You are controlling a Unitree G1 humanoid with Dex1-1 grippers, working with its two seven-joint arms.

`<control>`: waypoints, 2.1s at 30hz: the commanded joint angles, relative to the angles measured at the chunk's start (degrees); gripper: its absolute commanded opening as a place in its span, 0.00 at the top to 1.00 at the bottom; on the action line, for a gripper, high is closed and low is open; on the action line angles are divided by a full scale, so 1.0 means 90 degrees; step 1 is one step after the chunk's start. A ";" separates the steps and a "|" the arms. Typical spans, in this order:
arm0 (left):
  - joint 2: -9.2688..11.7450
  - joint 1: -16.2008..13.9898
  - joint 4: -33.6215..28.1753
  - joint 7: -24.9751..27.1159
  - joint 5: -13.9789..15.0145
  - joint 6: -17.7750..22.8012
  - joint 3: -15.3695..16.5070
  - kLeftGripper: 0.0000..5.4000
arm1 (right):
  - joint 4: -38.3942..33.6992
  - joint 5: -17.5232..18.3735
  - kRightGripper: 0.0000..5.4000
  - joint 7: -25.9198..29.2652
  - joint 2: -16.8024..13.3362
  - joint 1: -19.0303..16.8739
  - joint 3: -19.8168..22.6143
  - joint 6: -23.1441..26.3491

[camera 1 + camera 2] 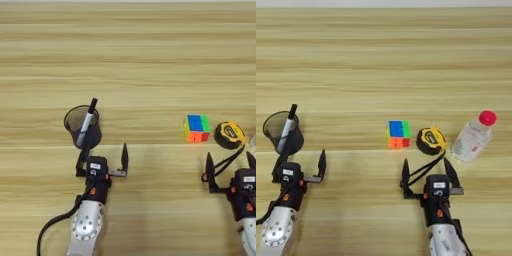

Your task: Move the objects on the table

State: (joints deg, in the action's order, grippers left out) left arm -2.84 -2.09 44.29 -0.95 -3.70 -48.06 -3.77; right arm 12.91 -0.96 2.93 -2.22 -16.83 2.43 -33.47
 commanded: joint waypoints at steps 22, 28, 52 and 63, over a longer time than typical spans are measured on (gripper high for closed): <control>-0.0023 -0.0282 -0.0037 -0.0235 0.0065 0.0206 0.0281 0.00 | 0.0446 0.0016 0.01 -0.0280 0.0025 0.1293 0.0166 0.0071; -0.0046 -0.0379 -0.0147 -0.0339 0.0068 0.0201 0.0389 0.00 | 0.0575 0.0036 0.01 -0.0276 0.0011 0.1350 0.0165 0.0077; 0.0160 0.0546 0.0391 -0.0431 0.0061 0.0450 0.0706 0.00 | 0.0829 0.0004 0.01 -0.0328 0.0104 0.1408 0.0088 -0.0020; 0.0263 0.0696 0.0487 -0.0530 0.0068 0.0489 0.0828 0.00 | 0.0828 0.0003 0.01 -0.0368 0.0112 0.1382 0.0101 -0.0050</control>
State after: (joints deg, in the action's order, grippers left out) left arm -0.85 3.68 47.92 -5.50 -3.17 -44.66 3.50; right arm 20.14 -0.73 0.08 -1.41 -4.74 3.26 -33.36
